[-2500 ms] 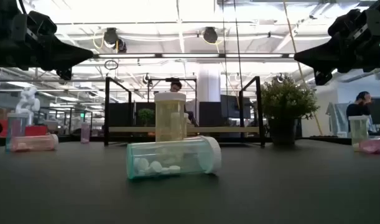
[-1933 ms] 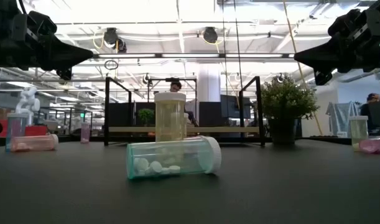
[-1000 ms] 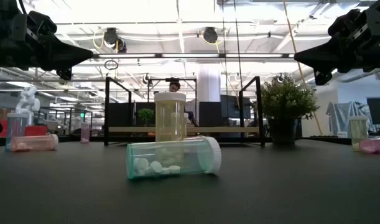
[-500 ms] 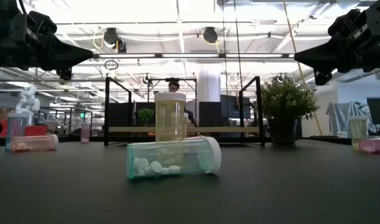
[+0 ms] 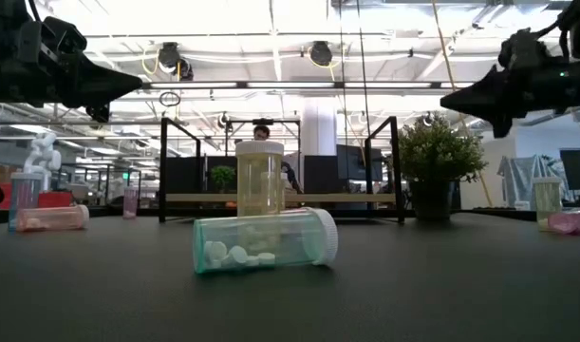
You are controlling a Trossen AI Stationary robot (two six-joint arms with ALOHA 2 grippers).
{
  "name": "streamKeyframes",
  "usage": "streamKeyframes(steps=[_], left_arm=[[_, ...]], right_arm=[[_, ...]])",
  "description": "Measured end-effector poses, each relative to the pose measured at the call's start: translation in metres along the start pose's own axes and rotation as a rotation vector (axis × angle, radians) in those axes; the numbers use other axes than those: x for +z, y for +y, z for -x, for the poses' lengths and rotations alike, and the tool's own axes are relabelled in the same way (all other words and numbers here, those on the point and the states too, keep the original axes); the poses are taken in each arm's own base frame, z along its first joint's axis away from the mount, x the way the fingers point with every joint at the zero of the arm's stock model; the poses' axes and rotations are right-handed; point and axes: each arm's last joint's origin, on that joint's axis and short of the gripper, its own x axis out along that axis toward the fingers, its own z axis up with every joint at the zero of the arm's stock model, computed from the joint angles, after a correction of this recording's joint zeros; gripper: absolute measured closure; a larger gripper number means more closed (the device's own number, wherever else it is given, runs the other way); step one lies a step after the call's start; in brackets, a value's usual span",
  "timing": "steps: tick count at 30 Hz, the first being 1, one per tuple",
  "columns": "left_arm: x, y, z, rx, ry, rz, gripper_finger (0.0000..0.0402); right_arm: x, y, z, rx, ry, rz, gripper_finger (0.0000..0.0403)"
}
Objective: Pick and place medicine bottles onto shelf by color
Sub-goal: Put the top left pink medicine bottle on the shelf
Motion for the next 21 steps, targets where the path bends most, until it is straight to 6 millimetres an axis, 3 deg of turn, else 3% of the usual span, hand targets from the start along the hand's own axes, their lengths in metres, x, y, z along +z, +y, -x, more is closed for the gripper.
streamKeyframes(steps=[11,17,21], left_arm=[[0.001,0.0,0.0,0.001,-0.01,-0.021,0.0394],[0.016,-0.001,0.001,-0.024,-0.163,0.161,0.0394],[0.024,-0.003,0.003,-0.045,-0.247,0.187,0.0394]], right_arm=[[0.002,-0.001,-0.001,-0.029,-0.041,-0.67,0.0403],[0.002,-0.002,-0.001,-0.051,-0.058,-0.791,0.0403],[0.002,-0.001,-0.002,-0.058,-0.065,-0.87,0.0403]])
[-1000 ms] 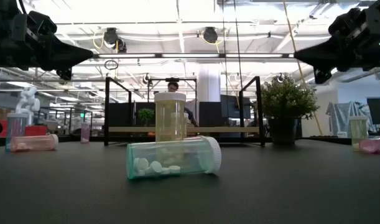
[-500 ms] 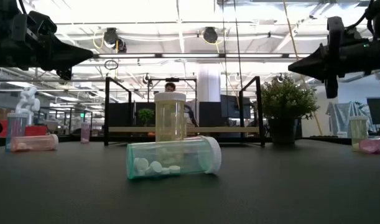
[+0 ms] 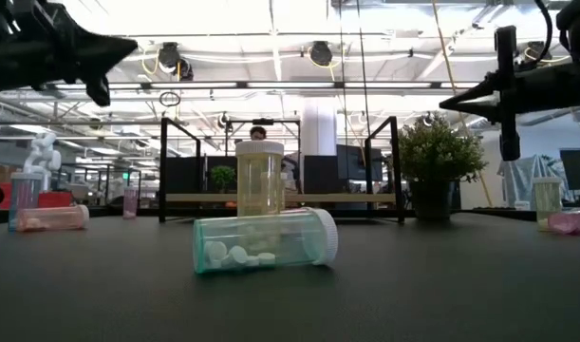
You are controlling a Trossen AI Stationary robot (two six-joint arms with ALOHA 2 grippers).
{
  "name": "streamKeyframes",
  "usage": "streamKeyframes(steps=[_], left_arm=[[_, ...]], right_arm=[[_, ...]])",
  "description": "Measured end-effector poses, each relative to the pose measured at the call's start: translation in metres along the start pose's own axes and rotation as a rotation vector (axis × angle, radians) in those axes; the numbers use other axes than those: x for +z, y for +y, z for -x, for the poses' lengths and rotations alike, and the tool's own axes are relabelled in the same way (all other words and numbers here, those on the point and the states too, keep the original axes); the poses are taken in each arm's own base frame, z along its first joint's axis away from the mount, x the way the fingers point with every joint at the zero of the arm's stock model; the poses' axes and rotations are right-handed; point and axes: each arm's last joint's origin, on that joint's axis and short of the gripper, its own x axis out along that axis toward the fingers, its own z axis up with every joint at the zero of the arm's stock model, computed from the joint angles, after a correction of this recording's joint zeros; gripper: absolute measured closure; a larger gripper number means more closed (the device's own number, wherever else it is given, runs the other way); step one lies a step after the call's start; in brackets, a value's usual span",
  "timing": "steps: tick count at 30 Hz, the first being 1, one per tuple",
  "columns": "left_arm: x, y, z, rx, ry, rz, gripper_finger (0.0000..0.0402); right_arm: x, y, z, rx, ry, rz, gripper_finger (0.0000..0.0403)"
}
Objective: Pick and place medicine bottles onto shelf by color
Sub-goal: Put the top left pink medicine bottle on the shelf
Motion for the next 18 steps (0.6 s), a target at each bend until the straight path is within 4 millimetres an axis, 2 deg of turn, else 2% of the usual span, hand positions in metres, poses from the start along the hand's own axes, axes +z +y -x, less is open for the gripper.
streamKeyframes(steps=[3,6,9,14,18], left_arm=[[0.006,-0.002,0.0,-0.022,-0.055,0.109,0.0394],[0.009,-0.003,0.0,-0.022,-0.097,0.241,0.0394],[0.012,0.002,0.0,0.115,-0.124,0.323,0.0394],[0.022,0.004,-0.003,0.266,0.052,0.317,0.0394],[0.041,0.003,-0.01,0.414,0.242,0.293,0.0394]], right_arm=[[0.002,0.008,-0.002,0.037,-0.072,-0.017,0.0403],[0.0,0.012,-0.008,-0.001,-0.121,0.077,0.0403],[0.01,0.049,-0.016,0.041,-0.184,0.118,0.0403],[0.013,0.091,-0.042,0.018,-0.182,0.342,0.0403],[0.013,0.111,-0.065,0.009,-0.203,0.401,0.0403]])
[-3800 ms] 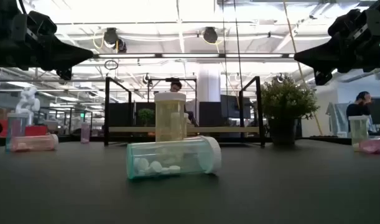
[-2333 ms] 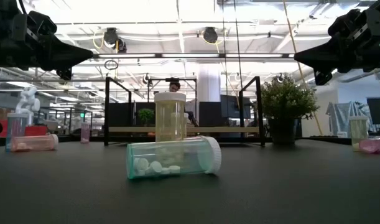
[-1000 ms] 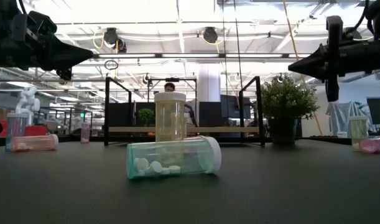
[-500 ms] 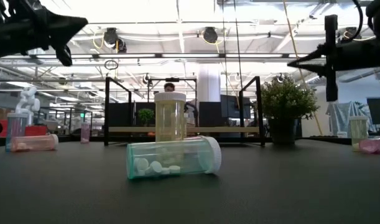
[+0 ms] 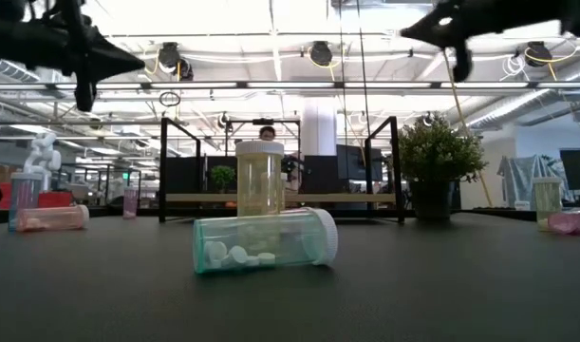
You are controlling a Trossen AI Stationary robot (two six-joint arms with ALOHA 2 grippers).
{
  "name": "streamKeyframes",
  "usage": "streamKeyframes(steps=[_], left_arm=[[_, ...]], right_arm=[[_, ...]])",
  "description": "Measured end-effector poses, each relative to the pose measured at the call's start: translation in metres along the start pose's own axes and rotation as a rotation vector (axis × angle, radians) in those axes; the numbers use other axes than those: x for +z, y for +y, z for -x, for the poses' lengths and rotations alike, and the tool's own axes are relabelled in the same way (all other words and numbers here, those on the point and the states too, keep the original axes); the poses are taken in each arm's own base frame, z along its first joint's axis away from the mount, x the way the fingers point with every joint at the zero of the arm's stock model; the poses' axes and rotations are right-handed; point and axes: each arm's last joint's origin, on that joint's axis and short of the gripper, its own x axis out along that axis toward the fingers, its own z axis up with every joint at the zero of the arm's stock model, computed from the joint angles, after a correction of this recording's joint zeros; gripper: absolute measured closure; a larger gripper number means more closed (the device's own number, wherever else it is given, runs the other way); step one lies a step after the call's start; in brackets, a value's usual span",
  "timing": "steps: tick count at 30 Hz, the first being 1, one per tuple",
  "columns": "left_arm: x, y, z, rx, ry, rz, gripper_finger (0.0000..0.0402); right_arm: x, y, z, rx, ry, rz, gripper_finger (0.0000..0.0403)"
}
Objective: Pick and place medicine bottles onto shelf by color
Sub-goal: Put the top left pink medicine bottle on the shelf
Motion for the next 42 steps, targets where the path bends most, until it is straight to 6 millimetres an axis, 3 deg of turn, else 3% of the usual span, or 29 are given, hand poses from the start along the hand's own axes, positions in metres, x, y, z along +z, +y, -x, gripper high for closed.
streamKeyframes(steps=[6,10,14,19,25,32,42], left_arm=[[0.042,-0.016,-0.008,0.237,0.217,-0.059,0.0394],[0.067,-0.019,-0.024,0.391,0.358,-0.075,0.0394],[0.088,-0.007,-0.048,0.564,0.492,0.001,0.0394],[0.104,0.025,-0.072,0.733,0.656,0.106,0.0377],[0.11,0.063,-0.082,0.836,0.723,0.197,0.0295],[0.113,0.097,-0.086,1.017,0.677,0.26,0.0193],[0.093,0.14,-0.114,1.053,0.788,0.291,0.0172]], right_arm=[[-0.012,-0.004,-0.019,-0.076,0.037,0.069,0.0403],[-0.016,-0.008,-0.024,-0.093,0.05,0.13,0.0392],[-0.011,-0.007,-0.024,-0.034,0.068,0.191,0.035],[-0.008,-0.009,-0.023,-0.015,0.103,0.202,0.0274],[-0.014,-0.017,-0.018,-0.042,0.235,0.243,0.0218],[-0.022,-0.025,-0.013,-0.112,0.336,0.269,0.0214],[-0.021,-0.028,-0.014,-0.135,0.338,0.273,0.0217]])
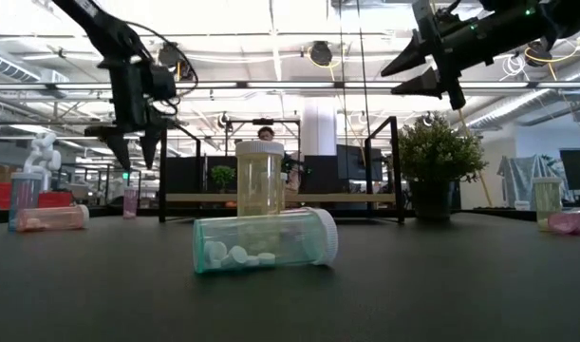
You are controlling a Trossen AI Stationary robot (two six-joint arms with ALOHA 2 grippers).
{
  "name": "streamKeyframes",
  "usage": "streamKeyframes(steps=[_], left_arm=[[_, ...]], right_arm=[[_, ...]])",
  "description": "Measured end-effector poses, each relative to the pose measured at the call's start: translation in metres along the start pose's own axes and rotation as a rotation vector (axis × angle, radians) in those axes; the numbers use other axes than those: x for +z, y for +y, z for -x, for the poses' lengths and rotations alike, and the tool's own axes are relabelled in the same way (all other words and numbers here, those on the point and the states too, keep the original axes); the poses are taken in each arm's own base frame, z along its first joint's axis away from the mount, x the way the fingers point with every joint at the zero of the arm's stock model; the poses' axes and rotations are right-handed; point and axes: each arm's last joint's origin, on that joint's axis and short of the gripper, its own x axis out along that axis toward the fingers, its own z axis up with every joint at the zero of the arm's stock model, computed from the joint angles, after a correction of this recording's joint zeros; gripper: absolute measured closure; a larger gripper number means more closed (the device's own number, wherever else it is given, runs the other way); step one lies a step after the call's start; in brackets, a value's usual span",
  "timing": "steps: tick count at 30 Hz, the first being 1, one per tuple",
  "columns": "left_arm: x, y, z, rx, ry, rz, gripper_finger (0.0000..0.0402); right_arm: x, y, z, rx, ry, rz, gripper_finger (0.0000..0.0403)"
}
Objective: Pick and place medicine bottles onto shelf by color
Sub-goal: Put the top left pink medicine bottle on the shelf
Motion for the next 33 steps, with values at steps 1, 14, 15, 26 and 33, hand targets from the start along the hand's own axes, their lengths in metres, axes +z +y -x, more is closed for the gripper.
streamKeyframes(steps=[1,14,15,26,33], left_arm=[[0.0,0.0,-0.003,0.007,0.017,-0.001,0.0172],[-0.009,0.009,-0.03,-0.003,0.078,0.03,0.0172],[-0.01,0.009,-0.031,-0.01,0.081,0.03,0.0172],[-0.014,0.013,-0.027,-0.046,0.096,-0.011,0.0172],[-0.01,0.014,-0.023,-0.046,0.077,-0.061,0.0172]], right_arm=[[0.0,0.0,0.0,-0.002,0.004,-0.008,0.0217],[-0.003,-0.001,0.001,-0.012,0.03,-0.028,0.0218],[-0.003,-0.001,0.001,-0.013,0.03,-0.028,0.0218],[-0.003,-0.001,0.0,-0.016,0.028,-0.039,0.0218],[-0.003,-0.001,0.0,-0.016,0.028,-0.054,0.0218]])
